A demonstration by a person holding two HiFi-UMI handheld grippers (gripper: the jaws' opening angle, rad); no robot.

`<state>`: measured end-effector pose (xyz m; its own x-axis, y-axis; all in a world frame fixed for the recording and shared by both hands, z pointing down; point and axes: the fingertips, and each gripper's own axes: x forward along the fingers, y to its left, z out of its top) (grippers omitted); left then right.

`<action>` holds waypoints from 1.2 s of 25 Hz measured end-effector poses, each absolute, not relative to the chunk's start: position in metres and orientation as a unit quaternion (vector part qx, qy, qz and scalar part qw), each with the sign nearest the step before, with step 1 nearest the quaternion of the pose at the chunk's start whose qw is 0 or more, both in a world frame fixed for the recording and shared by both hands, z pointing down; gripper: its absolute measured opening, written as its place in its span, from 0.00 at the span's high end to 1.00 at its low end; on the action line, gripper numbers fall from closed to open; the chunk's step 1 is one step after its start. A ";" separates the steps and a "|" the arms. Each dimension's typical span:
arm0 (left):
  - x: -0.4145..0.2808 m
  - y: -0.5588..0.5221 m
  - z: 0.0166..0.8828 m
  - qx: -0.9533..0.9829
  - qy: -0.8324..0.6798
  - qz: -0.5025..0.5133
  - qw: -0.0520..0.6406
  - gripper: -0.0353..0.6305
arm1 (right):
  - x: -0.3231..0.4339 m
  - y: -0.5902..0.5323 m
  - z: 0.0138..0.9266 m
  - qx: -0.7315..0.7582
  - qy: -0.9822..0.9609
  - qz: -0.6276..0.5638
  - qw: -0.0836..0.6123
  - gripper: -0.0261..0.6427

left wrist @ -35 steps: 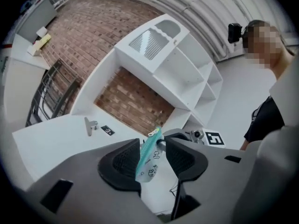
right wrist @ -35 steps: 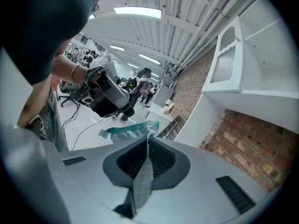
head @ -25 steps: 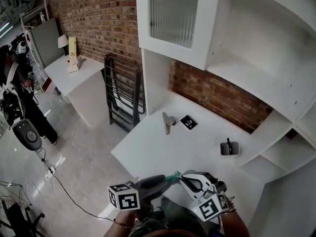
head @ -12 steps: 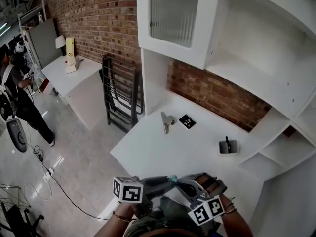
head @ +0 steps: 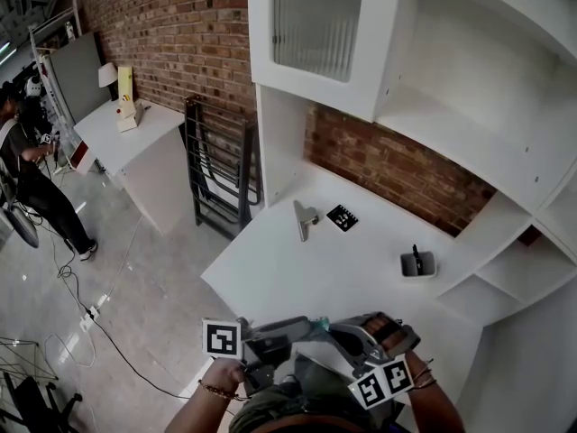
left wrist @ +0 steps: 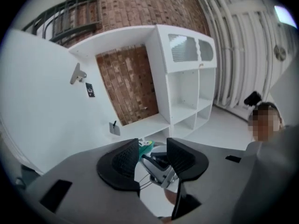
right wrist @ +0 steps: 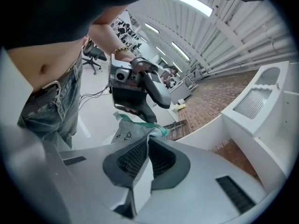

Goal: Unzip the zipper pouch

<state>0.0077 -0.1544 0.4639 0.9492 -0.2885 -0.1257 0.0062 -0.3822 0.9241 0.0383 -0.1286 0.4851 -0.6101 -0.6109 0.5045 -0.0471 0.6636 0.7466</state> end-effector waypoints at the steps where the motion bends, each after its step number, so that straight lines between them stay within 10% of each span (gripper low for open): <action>1: 0.007 -0.156 0.461 0.804 -0.077 -0.157 0.568 0.68 | 0.039 -0.129 0.485 0.201 -0.820 -0.361 0.395 0.94; 30: 0.032 -0.165 0.466 0.726 -0.006 -0.194 0.659 0.67 | 0.057 -0.129 0.501 0.163 -0.769 -0.427 0.447 0.94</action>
<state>0.0323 -0.1652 0.4664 0.9243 -0.2655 -0.2741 0.2473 -0.1302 0.9602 0.0569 -0.1291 0.5007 -0.5475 -0.6321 0.5485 0.1316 0.5822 0.8023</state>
